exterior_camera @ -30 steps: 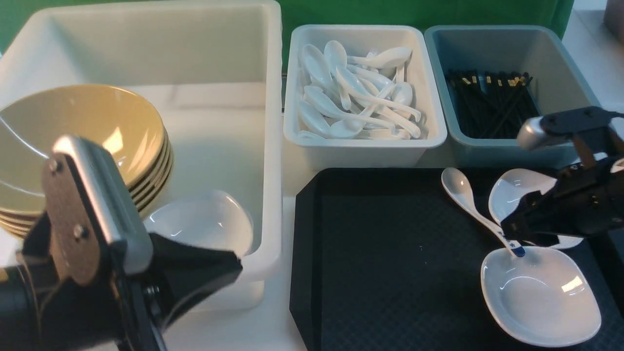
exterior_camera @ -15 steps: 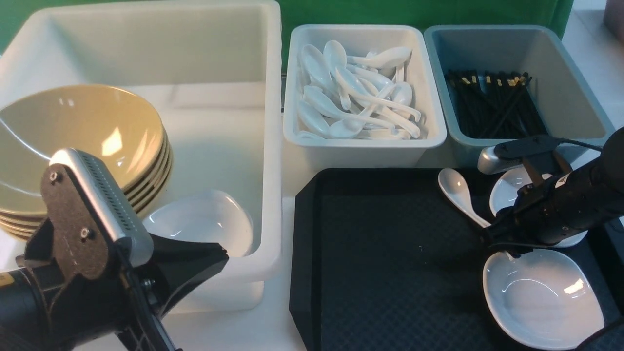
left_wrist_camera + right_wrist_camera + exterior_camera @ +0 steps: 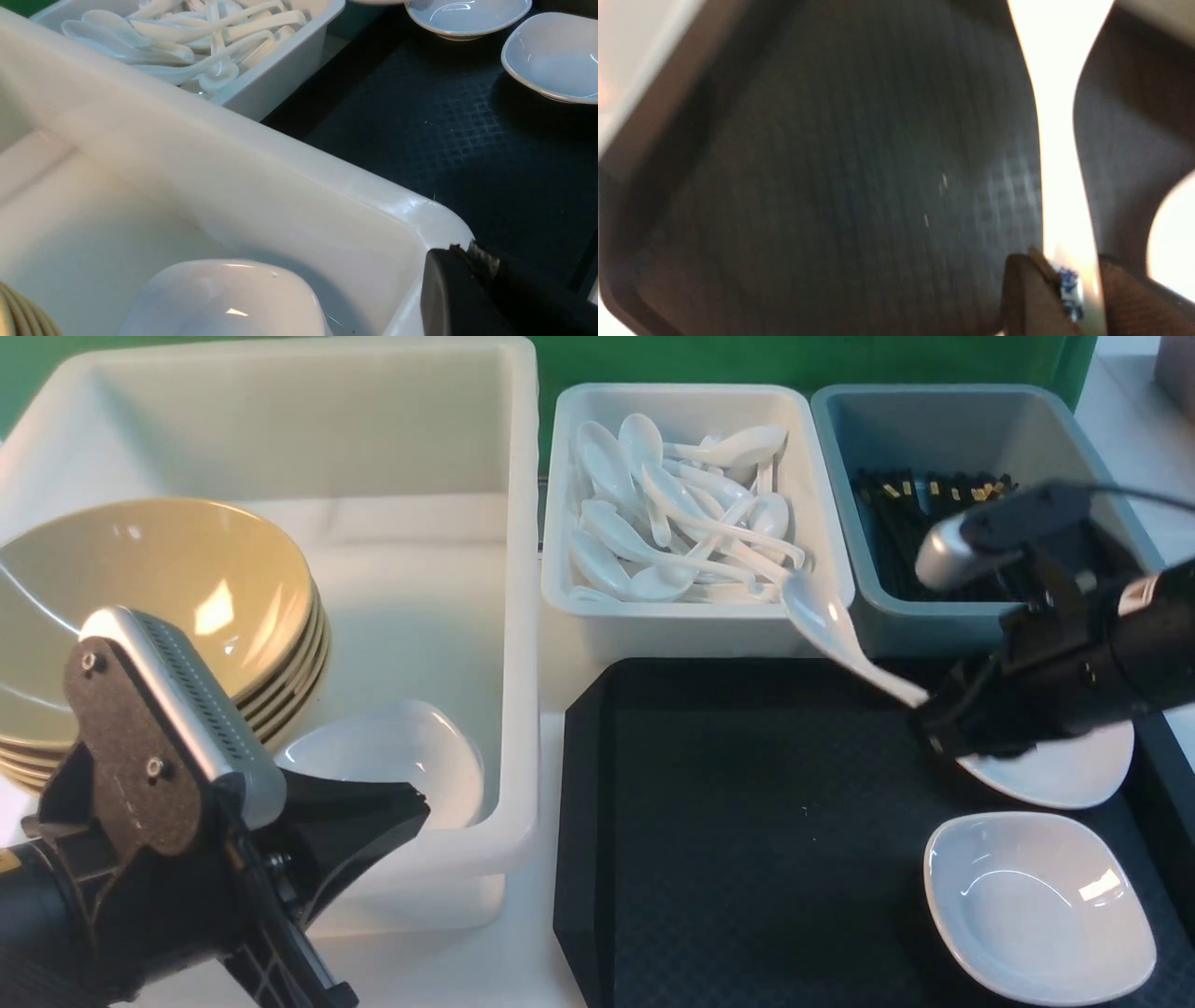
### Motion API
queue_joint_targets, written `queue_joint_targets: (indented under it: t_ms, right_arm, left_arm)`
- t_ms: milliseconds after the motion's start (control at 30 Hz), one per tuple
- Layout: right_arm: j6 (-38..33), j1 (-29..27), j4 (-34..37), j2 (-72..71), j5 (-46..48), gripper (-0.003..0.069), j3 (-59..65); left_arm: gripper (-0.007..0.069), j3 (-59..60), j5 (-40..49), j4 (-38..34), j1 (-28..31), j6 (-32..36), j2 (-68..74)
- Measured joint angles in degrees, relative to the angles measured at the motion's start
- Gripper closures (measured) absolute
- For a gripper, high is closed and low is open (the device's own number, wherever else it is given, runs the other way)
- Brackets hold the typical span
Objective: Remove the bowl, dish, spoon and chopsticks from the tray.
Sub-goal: Use the right arm to put the soup spoon into the small storage box in the middle
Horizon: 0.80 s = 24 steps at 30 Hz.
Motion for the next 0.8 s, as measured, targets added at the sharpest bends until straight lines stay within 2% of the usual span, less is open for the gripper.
queue_joint_targets:
  t_ms: [133, 200, 233, 300, 400, 467, 500, 567, 600, 633, 700, 800]
  right_arm:
    - [-0.7, 2.1, 0.1, 1.0, -9.4, 0.048, -3.6]
    - [-1.1, 3.4, 0.3, 4.5, -20.1, 0.048, -7.0]
    - [-1.1, 3.5, 0.2, 4.9, -20.9, 0.048, -7.2]
    - [-1.3, 4.1, 0.4, 10.6, -29.3, 0.048, -11.3]
    - [-1.1, 4.2, 0.4, 15.8, -31.0, 0.0477, -14.9]
    - [0.2, 4.2, 0.5, 20.5, -30.0, 0.0435, -19.4]
    - [1.3, 4.2, 0.5, 23.0, -28.1, 0.039, -22.1]
    - [1.3, 4.2, 0.0, 24.8, -20.6, 0.0286, -26.2]
    - [0.7, 4.2, -0.7, 24.9, -16.7, 0.0257, -27.5]
    - [0.5, 4.2, -1.0, 24.9, -16.7, 0.025, -27.8]
    - [0.4, 3.8, -5.5, 22.8, -6.3, 0.0197, -30.4]
    - [4.2, 2.4, -11.8, 18.4, 3.1, 0.0188, -29.9]
  left_arm:
    - [0.0633, 0.0, -0.6, 0.0, 0.0, 0.0, 0.0]
    - [0.0633, 0.0, -0.8, 0.0, 0.0, 0.0, 0.0]
    - [0.0633, 0.0, -0.8, 0.0, 0.0, 0.0, 0.0]
    - [0.0633, 0.0, -0.8, -0.1, 0.0, 0.0, 0.0]
    - [0.0633, 0.0, -0.8, -0.1, 0.0, 0.0, 0.0]
    - [0.0633, 0.0, -0.8, -0.1, 0.0, -0.1, 0.0]
    - [0.0633, 0.0, -0.7, -0.1, 0.0, -0.3, 0.0]
    - [0.0633, 0.0, 0.3, -0.1, 0.0, -1.8, 0.0]
    - [0.0633, 0.0, 0.6, -0.1, 0.0, -2.2, 0.0]
    - [0.0633, 0.0, 0.8, -0.1, 0.0, -2.6, 0.0]
    - [0.0633, 0.0, 3.0, 0.2, 0.0, -4.7, 0.0]
    - [0.0633, 0.0, 5.7, 1.3, 0.0, -5.9, 0.0]
